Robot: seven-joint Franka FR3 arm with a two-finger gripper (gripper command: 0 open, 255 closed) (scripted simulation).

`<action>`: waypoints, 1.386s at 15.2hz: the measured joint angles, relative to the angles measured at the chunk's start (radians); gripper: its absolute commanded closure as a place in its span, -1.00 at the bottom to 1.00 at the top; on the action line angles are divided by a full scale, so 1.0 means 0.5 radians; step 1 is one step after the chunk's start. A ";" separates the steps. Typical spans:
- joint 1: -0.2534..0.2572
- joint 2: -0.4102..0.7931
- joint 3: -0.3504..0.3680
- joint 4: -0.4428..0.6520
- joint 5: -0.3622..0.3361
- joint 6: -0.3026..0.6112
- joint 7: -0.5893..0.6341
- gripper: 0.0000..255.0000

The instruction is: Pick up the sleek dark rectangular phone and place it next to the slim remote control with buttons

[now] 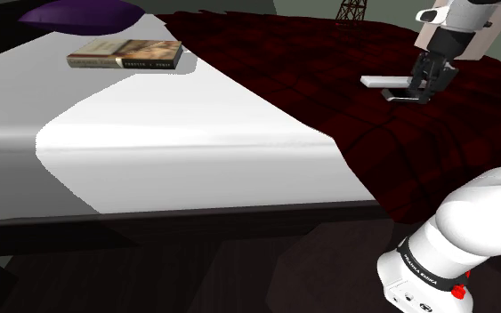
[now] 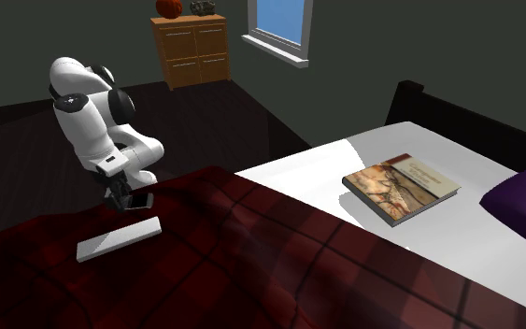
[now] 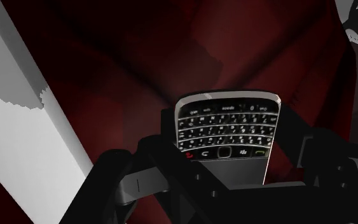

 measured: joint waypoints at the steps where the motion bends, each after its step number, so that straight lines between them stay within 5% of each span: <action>1: 0.000 0.000 0.000 -0.002 0.000 0.002 0.000 1.00; 3: 0.000 0.000 -0.001 -0.003 -0.001 0.003 0.000 1.00; 4: 0.000 0.000 -0.001 -0.003 -0.001 0.003 0.000 -1.00; 21: 0.023 0.055 0.039 0.283 0.042 -0.228 -0.016 -1.00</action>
